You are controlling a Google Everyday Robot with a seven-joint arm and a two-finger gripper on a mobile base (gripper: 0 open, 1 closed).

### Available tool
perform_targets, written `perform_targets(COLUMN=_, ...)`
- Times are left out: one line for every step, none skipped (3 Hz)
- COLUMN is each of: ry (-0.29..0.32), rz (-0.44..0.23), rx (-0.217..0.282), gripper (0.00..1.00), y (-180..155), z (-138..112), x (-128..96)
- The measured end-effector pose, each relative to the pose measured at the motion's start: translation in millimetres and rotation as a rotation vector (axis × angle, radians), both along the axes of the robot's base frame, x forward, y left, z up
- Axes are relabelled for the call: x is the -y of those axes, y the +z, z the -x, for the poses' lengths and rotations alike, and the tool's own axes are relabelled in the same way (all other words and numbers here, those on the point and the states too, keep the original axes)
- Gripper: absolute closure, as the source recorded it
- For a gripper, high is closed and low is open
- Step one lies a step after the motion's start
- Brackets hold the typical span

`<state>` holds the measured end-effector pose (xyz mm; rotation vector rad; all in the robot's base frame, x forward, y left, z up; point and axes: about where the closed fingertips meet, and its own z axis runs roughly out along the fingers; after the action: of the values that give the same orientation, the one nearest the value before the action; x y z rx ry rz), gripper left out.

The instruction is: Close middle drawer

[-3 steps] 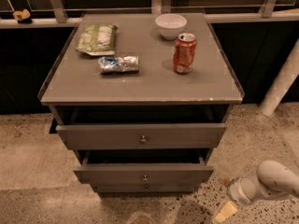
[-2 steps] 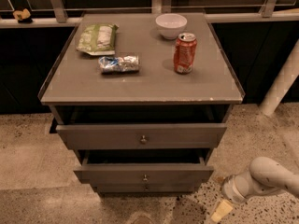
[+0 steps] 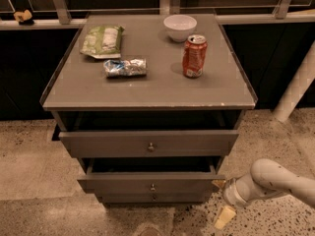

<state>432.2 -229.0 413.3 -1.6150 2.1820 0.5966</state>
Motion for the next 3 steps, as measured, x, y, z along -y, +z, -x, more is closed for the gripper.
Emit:
perform_targets(ry=-0.057, rz=-0.028, rx=0.073, gripper=0.00, y=5.2, z=-19.3, x=-5.9)
perform_targets(ry=-0.205, rz=-0.066, rx=0.134, gripper=0.00, y=-0.2, z=-46.7, x=3.0)
perform_targets(ry=-0.343, rz=-0.109, rx=0.151, gripper=0.00, y=-11.5, z=-69.2, x=14.1)
